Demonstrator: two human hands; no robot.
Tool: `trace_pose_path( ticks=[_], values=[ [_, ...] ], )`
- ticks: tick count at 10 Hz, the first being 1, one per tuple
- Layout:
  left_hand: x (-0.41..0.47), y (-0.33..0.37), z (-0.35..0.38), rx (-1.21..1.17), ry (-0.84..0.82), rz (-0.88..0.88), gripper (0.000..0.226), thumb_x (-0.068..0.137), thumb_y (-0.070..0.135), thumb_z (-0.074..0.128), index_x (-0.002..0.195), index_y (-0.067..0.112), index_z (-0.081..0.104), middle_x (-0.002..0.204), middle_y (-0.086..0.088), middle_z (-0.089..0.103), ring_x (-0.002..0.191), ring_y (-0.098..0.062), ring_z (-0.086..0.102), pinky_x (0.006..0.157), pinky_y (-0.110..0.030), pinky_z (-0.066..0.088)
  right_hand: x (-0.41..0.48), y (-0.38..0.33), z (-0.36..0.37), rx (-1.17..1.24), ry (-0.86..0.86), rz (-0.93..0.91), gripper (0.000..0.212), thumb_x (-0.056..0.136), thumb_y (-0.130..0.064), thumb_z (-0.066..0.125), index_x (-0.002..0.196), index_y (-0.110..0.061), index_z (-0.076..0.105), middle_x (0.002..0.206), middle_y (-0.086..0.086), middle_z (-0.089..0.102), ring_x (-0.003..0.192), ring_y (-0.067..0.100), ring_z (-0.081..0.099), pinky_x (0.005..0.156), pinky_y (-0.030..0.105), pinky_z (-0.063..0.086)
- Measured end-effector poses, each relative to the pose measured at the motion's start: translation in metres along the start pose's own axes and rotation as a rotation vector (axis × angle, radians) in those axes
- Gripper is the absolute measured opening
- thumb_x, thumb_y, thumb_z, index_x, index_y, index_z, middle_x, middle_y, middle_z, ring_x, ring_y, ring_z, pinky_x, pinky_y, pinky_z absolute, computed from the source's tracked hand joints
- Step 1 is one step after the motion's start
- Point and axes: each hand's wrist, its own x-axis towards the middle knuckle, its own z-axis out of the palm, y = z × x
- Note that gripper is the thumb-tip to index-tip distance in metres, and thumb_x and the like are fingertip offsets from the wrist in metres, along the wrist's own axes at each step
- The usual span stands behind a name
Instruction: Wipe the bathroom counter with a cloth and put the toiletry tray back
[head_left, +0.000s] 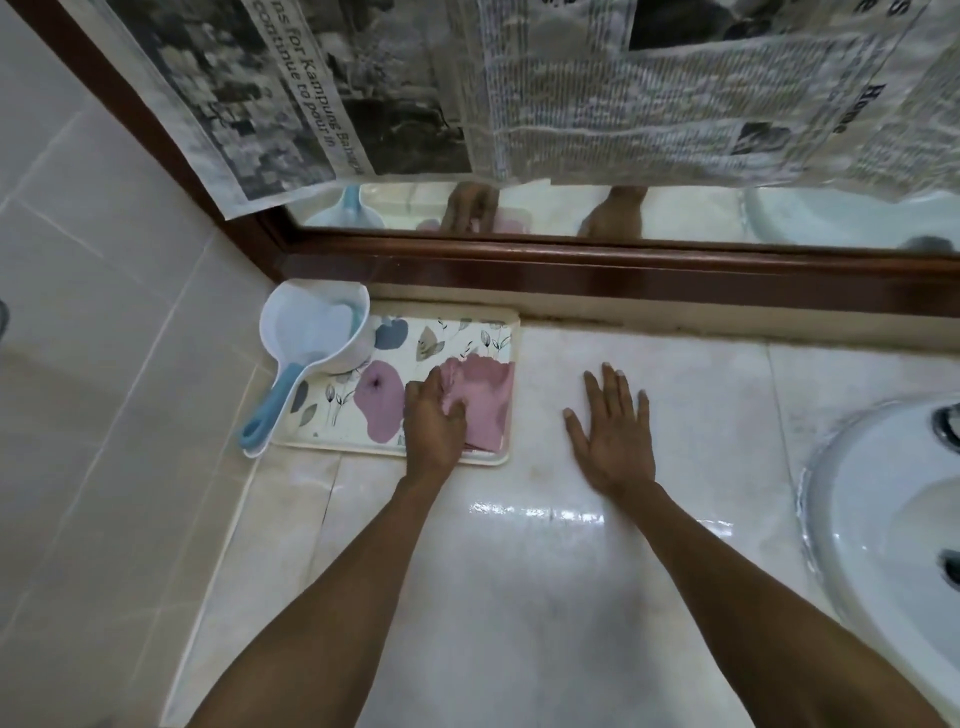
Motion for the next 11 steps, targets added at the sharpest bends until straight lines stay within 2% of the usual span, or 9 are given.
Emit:
trace_pose_path(
  ticks=[2, 3, 4, 5, 6, 7, 9, 10, 11],
  values=[
    [-0.007, 0.008, 0.002, 0.078, 0.021, -0.052, 0.059, 0.088, 0.006, 0.066, 0.144, 0.014, 0.047, 0.129, -0.016, 0.044, 0.106, -0.041, 0.061, 0.085, -0.046, 0.056, 0.001, 0.0, 0.001, -0.005, -0.005, 0.003, 0.064, 0.103, -0.056, 0.024, 0.158, -0.024, 0.017, 0.168, 0.0, 0.006, 0.155, 0.018, 0.002, 0.125, 0.048, 0.003],
    [-0.016, 0.007, 0.001, 0.328, 0.092, 0.101, 0.061, 0.084, 0.015, 0.069, 0.142, 0.016, 0.051, 0.141, -0.015, 0.046, 0.128, -0.038, 0.051, 0.098, -0.048, 0.049, 0.0, 0.001, -0.001, -0.004, -0.026, -0.003, 0.065, 0.103, -0.055, 0.025, 0.158, -0.023, 0.015, 0.168, 0.001, 0.004, 0.155, 0.018, 0.001, 0.125, 0.048, 0.002],
    [-0.018, 0.003, 0.005, 0.425, 0.059, 0.384, 0.05, 0.095, 0.027, 0.059, 0.142, 0.013, 0.052, 0.152, -0.013, 0.048, 0.143, -0.034, 0.042, 0.112, -0.053, 0.04, 0.002, 0.004, -0.005, 0.008, -0.08, -0.017, 0.067, 0.103, -0.056, 0.023, 0.159, -0.023, 0.011, 0.168, 0.001, -0.001, 0.155, 0.018, -0.003, 0.125, 0.046, -0.001],
    [-0.019, 0.004, 0.011, 0.468, -0.199, 0.449, 0.059, 0.102, 0.044, 0.032, 0.151, 0.012, 0.042, 0.162, -0.012, 0.037, 0.152, -0.033, 0.032, 0.118, -0.053, 0.034, 0.004, 0.011, -0.015, 0.001, -0.155, -0.046, 0.07, 0.101, -0.058, 0.02, 0.16, -0.023, 0.008, 0.168, 0.001, -0.004, 0.155, 0.018, -0.004, 0.125, 0.044, -0.001],
    [-0.021, 0.003, 0.014, 0.551, -0.398, 0.389, 0.073, 0.104, 0.056, 0.01, 0.163, 0.015, 0.021, 0.172, -0.009, 0.019, 0.16, -0.03, 0.015, 0.128, -0.053, 0.014, 0.005, 0.019, -0.024, -0.008, -0.212, -0.058, 0.067, 0.102, -0.054, 0.028, 0.16, -0.023, 0.013, 0.168, 0.001, 0.0, 0.155, 0.02, 0.0, 0.125, 0.044, 0.005],
    [-0.022, 0.008, 0.011, 0.572, -0.458, 0.348, 0.067, 0.109, 0.054, 0.016, 0.165, 0.016, 0.014, 0.175, -0.006, 0.011, 0.162, -0.028, 0.007, 0.129, -0.053, 0.007, 0.0, 0.024, -0.035, -0.019, -0.289, -0.064, 0.065, 0.103, -0.047, 0.036, 0.159, -0.021, 0.016, 0.168, 0.002, 0.001, 0.155, 0.022, 0.004, 0.124, 0.045, 0.011],
    [-0.039, 0.047, 0.0, 0.507, -0.416, 0.356, 0.057, 0.11, 0.046, 0.03, 0.148, 0.005, 0.044, 0.146, -0.015, 0.051, 0.14, -0.035, 0.045, 0.108, -0.048, 0.041, -0.035, 0.045, -0.074, 0.008, -0.463, -0.042, 0.062, 0.102, -0.043, 0.044, 0.156, -0.019, 0.026, 0.168, 0.0, 0.005, 0.154, 0.02, 0.011, 0.119, 0.041, 0.026],
    [-0.066, 0.074, -0.002, 0.395, -0.407, 0.343, 0.052, 0.11, 0.043, 0.038, 0.152, 0.014, 0.047, 0.153, -0.009, 0.052, 0.143, -0.029, 0.045, 0.111, -0.043, 0.041, -0.051, 0.058, -0.099, 0.054, -0.531, -0.032, 0.048, 0.102, -0.041, 0.048, 0.143, -0.016, 0.046, 0.163, 0.003, 0.024, 0.146, 0.025, 0.032, 0.113, 0.039, 0.034],
    [-0.099, 0.099, 0.001, 0.306, -0.343, 0.387, 0.045, 0.109, 0.044, 0.042, 0.146, 0.023, 0.055, 0.137, 0.001, 0.065, 0.126, -0.023, 0.061, 0.1, -0.039, 0.049, -0.069, 0.07, -0.12, 0.141, -0.556, -0.012, 0.035, 0.099, -0.04, 0.053, 0.125, -0.017, 0.06, 0.136, 0.006, 0.058, 0.122, 0.027, 0.055, 0.1, 0.037, 0.044]
  ],
)
